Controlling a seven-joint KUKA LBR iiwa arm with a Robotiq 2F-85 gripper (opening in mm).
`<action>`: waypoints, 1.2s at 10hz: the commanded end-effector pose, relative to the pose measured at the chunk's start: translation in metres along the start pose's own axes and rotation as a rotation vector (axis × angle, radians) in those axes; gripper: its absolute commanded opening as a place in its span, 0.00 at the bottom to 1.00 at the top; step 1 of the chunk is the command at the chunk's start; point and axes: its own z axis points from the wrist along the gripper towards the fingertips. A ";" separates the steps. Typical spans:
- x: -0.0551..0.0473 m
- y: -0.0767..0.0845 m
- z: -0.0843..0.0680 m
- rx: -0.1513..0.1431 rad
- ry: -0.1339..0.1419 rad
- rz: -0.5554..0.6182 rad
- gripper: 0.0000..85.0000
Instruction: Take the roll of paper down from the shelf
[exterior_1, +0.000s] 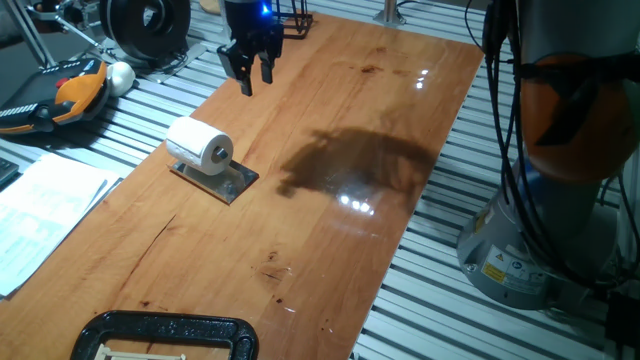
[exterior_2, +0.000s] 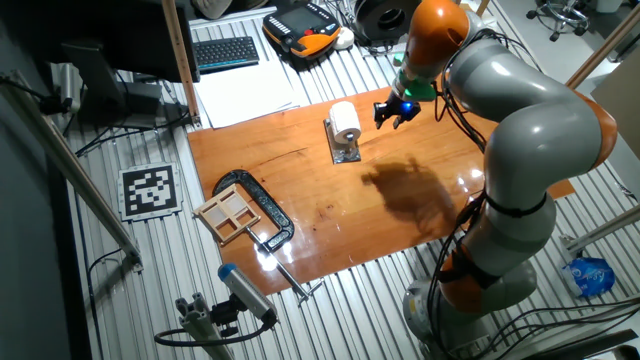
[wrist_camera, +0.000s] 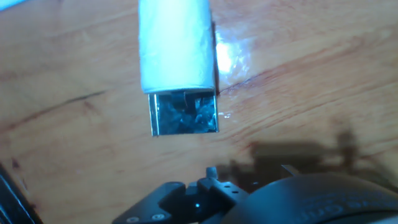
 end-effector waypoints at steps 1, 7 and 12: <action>-0.002 0.001 0.000 -0.009 -0.008 0.111 0.60; -0.014 -0.001 0.001 -0.017 0.020 0.163 0.60; -0.016 -0.002 0.005 -0.007 0.007 0.193 0.60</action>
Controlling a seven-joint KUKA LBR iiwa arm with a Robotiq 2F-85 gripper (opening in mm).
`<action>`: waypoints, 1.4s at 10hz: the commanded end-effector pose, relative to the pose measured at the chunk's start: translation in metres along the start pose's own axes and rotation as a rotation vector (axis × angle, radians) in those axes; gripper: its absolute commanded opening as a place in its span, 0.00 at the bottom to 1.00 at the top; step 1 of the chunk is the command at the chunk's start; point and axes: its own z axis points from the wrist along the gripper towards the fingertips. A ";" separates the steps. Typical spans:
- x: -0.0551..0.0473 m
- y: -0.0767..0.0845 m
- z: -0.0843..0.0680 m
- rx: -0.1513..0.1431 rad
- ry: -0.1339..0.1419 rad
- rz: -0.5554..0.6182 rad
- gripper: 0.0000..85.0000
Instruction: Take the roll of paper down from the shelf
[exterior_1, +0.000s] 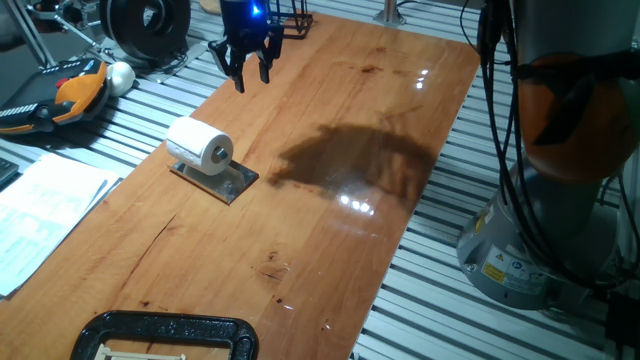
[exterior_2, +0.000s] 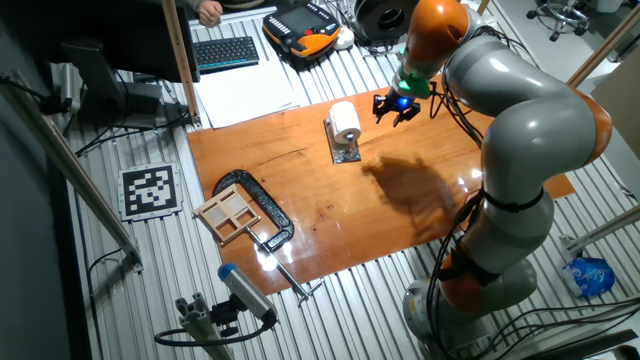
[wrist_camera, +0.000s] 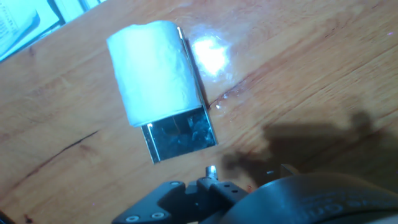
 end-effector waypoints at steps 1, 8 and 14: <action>0.000 0.000 0.001 0.002 0.001 0.002 0.60; -0.001 0.000 0.002 0.024 -0.053 -0.049 0.60; -0.001 0.000 0.002 0.020 -0.034 -0.123 0.60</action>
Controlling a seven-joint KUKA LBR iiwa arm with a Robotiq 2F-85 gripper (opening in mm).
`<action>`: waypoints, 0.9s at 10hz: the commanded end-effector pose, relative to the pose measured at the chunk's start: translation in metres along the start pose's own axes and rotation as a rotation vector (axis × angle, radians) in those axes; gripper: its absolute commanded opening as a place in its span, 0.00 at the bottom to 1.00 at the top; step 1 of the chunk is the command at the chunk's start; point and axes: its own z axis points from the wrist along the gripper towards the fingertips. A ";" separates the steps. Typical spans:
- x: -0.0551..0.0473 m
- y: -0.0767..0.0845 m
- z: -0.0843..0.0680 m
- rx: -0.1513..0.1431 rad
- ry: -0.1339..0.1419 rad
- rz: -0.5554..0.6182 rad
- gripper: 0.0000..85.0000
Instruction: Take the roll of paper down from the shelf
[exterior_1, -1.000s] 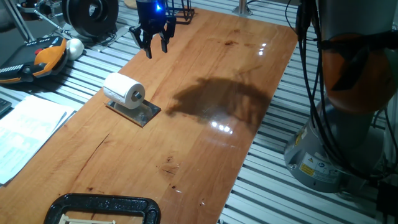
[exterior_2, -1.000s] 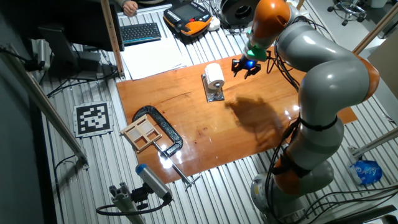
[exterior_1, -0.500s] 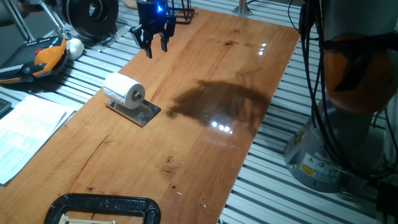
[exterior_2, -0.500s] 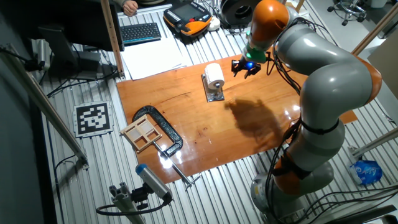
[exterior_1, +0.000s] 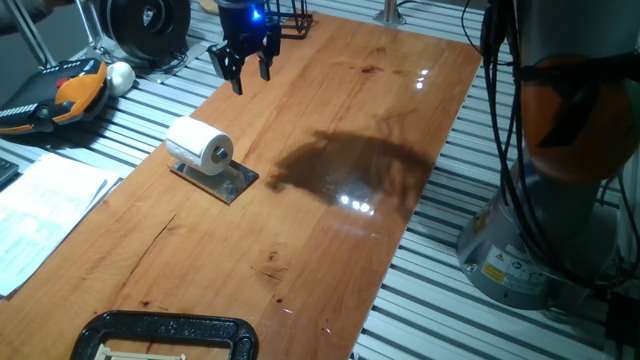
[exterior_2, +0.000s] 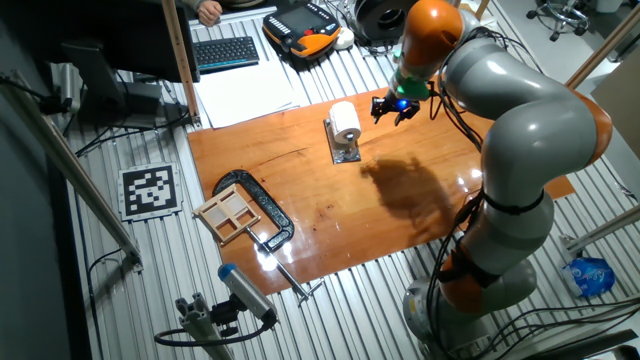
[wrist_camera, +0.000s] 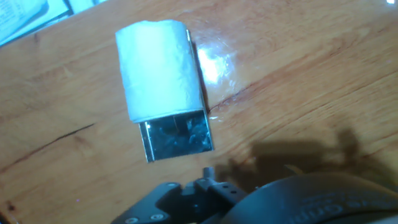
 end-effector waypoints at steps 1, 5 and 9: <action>0.000 0.000 0.000 -0.003 -0.007 0.000 0.80; -0.002 0.011 0.002 0.010 -0.016 0.050 0.80; -0.016 0.043 0.013 0.038 -0.019 0.010 0.80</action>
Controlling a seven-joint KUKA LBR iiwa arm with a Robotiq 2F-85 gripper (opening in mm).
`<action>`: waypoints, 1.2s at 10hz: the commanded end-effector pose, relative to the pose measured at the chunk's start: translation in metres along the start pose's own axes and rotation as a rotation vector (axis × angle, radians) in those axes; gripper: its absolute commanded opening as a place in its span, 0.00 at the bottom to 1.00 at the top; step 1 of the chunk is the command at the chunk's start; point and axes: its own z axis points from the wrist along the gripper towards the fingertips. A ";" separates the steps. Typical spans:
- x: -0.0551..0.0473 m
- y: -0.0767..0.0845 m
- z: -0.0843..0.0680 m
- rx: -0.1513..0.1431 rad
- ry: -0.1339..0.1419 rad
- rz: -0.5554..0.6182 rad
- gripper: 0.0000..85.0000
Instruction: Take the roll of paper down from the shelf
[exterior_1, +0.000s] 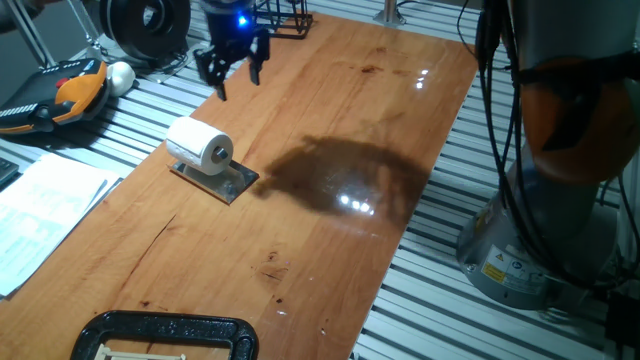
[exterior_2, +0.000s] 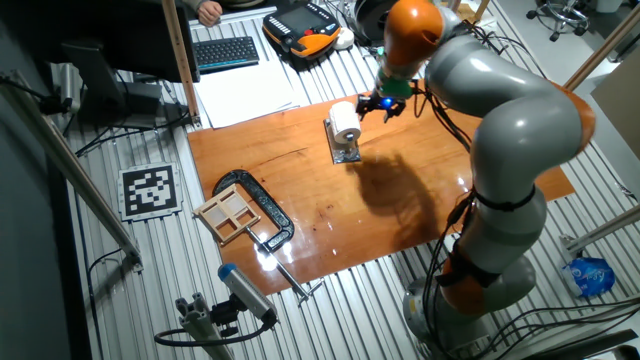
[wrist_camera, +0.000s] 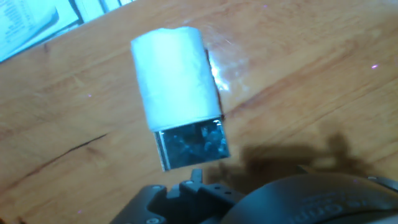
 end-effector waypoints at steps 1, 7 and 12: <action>-0.006 0.004 0.005 0.005 0.001 -0.020 0.80; -0.029 0.021 0.037 0.013 0.001 -0.069 0.80; -0.044 0.029 0.063 0.004 -0.008 -0.100 0.80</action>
